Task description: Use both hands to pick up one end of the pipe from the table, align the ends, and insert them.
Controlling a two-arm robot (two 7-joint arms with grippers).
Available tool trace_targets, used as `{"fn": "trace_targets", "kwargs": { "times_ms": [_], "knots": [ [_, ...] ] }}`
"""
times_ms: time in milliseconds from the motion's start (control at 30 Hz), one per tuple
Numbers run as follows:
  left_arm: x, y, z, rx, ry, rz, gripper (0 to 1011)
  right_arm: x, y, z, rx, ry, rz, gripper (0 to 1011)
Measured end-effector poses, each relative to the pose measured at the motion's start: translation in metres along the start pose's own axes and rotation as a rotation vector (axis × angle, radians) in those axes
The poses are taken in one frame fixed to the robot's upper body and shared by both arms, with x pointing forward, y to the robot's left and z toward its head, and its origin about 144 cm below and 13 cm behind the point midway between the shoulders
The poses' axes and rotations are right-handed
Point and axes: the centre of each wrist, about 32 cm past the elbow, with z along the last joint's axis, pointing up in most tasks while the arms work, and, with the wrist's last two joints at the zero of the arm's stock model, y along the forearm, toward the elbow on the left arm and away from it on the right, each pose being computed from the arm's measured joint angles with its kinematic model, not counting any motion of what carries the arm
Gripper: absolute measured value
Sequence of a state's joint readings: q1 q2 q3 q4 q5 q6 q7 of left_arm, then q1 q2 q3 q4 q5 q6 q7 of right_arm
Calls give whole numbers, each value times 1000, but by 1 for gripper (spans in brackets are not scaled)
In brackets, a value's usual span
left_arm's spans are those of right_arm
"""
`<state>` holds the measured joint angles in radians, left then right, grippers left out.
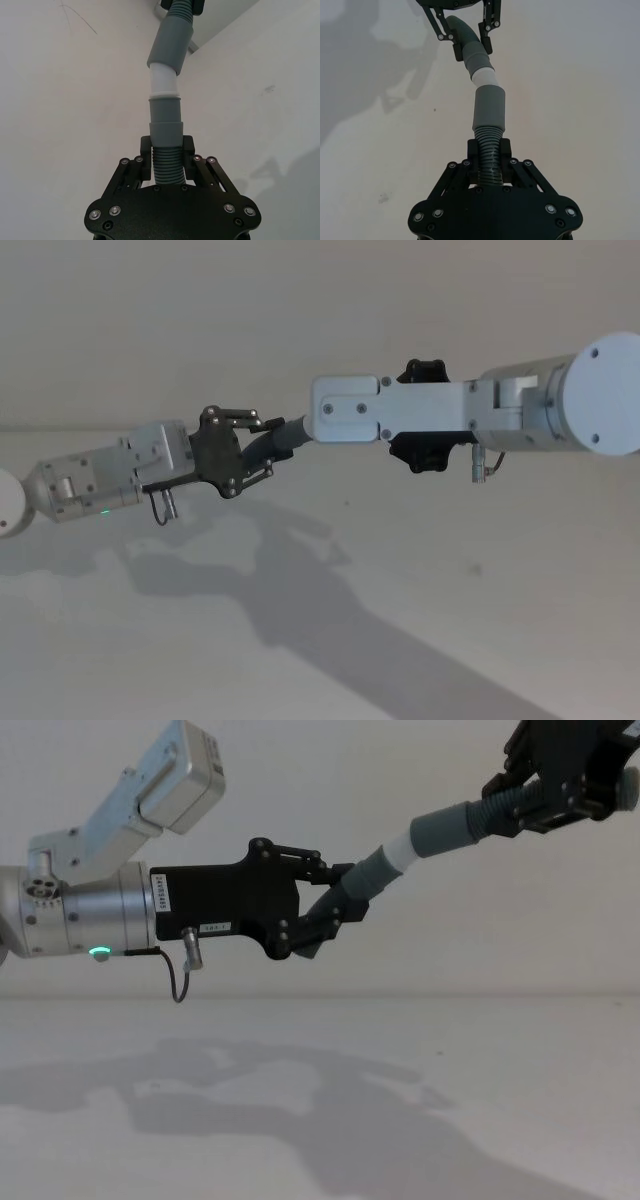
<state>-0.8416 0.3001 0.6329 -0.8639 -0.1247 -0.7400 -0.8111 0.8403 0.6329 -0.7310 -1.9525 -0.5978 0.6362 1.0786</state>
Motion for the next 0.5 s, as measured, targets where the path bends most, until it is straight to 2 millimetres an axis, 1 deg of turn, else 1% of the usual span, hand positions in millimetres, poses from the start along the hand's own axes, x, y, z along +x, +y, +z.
{"fn": "trace_targets", "kwargs": {
  "times_ms": [500],
  "knots": [
    [0,0,0,0,0,0,325,0,0,0,0,0,1,223]
  ]
}}
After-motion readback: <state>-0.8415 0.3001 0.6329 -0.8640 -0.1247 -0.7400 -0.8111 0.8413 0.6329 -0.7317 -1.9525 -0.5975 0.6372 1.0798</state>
